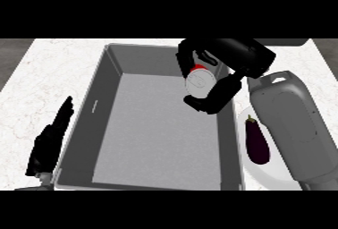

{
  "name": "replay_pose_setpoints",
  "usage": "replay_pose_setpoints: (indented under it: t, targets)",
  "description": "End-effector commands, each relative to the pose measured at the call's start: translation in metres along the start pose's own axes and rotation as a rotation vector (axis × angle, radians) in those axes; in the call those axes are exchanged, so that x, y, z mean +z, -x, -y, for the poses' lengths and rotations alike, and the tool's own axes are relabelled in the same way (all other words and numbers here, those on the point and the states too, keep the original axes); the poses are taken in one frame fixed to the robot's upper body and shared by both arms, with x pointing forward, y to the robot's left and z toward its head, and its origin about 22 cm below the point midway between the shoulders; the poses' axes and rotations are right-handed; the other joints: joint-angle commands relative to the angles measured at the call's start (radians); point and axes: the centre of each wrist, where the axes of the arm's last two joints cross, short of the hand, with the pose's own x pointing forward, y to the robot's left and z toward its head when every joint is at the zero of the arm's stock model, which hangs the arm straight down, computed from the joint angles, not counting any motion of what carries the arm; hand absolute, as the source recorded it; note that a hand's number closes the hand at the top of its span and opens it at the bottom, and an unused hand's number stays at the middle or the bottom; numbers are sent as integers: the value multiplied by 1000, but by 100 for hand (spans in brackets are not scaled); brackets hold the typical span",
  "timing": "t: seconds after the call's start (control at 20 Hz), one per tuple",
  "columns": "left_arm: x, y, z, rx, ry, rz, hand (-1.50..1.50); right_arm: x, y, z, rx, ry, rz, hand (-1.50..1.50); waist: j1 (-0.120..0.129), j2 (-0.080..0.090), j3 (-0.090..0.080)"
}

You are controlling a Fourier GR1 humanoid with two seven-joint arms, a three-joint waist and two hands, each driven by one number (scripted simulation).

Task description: Pick the can from the plate and place it in the cardboard box

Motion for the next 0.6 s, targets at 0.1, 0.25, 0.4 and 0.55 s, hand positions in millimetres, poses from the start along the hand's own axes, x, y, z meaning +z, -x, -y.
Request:
replay_pose_setpoints:
  t: [0.1, 0.25, 0.4, 0.55]
  targets:
    - [-9, 5, -13, 3, 11, -4, 0, -56, -21, -49, 39, -91, -50, 150, 8, 4, 0]
    - [9, 7, -2, 11, -1, 6, 0, -54, -3, -61, 23, -120, -73, 150, 7, 3, 0]
    - [-1, -5, 6, 11, 12, -3, 0, -68, -3, -94, 47, -151, -105, 150, 5, 4, 0]
    - [-1, -1, 14, 12, 12, 5, 0, -82, -2, -101, 56, -166, -159, 150, 12, 5, 0]
